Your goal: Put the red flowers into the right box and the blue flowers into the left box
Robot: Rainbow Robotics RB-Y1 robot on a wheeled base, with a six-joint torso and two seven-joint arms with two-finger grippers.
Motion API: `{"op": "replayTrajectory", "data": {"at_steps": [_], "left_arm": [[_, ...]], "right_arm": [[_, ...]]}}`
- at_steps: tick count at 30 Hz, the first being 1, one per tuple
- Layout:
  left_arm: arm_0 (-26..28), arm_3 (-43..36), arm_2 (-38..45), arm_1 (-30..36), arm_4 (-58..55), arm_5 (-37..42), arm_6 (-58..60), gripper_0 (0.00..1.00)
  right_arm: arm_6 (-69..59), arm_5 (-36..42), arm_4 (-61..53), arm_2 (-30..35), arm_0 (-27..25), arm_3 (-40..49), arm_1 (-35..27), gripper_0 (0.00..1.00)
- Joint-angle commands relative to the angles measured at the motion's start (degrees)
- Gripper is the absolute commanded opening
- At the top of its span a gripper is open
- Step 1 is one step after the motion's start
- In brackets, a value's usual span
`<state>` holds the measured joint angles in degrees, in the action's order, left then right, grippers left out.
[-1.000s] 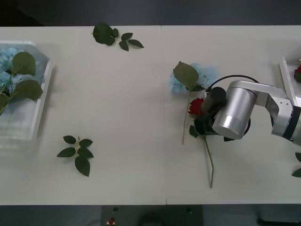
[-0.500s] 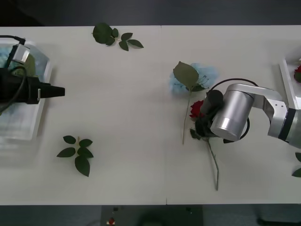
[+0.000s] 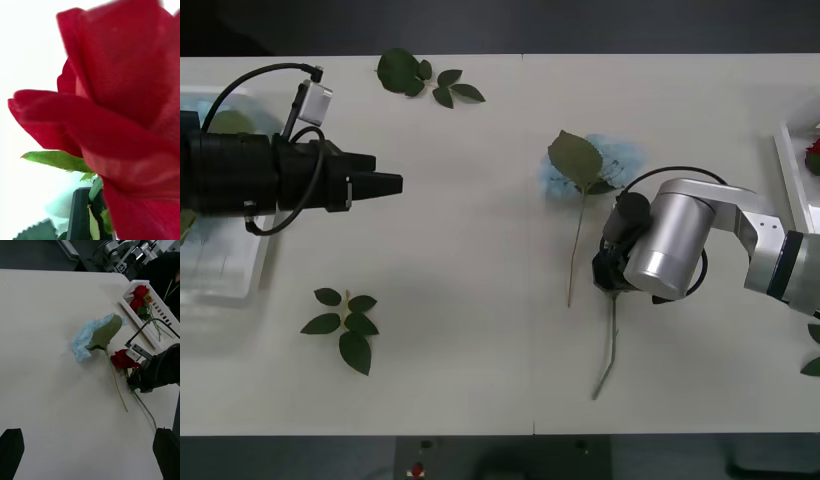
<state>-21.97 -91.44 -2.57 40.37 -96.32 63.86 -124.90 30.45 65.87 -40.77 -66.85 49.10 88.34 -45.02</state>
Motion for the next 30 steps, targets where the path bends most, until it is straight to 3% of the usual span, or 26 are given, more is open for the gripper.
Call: {"op": "replayTrajectory", "data": {"at_steps": [1,10,17,22,30], "left_arm": [[-0.97,-1.55,0.46,-1.08,-0.36,-0.23,-3.94,1.0],[-0.97,-1.55,-3.49,-2.57,-3.52,-4.63,-11.5,1.0],[-0.97,-1.55,-4.64,-2.75,-5.28,-6.03,-12.47,1.0],[-0.97,-1.55,-4.64,-2.75,-5.37,-6.12,-12.29,1.0],[-0.97,-1.55,-4.64,-2.92,-5.37,-6.21,-12.12,1.0]], "right_arm": [[3.39,-0.04,-0.18,1.98,0.03,0.17,-0.42,0.0],[15.25,0.84,-11.52,11.74,3.72,5.97,-14.57,0.0],[34.68,1.2,-21.28,14.2,8.73,1.13,-27.4,0.0],[47.51,0.84,-19.43,14.38,10.75,-7.3,-30.83,0.0],[59.9,-5.4,-8.01,14.64,11.11,-23.56,-28.11,0.0]]}}
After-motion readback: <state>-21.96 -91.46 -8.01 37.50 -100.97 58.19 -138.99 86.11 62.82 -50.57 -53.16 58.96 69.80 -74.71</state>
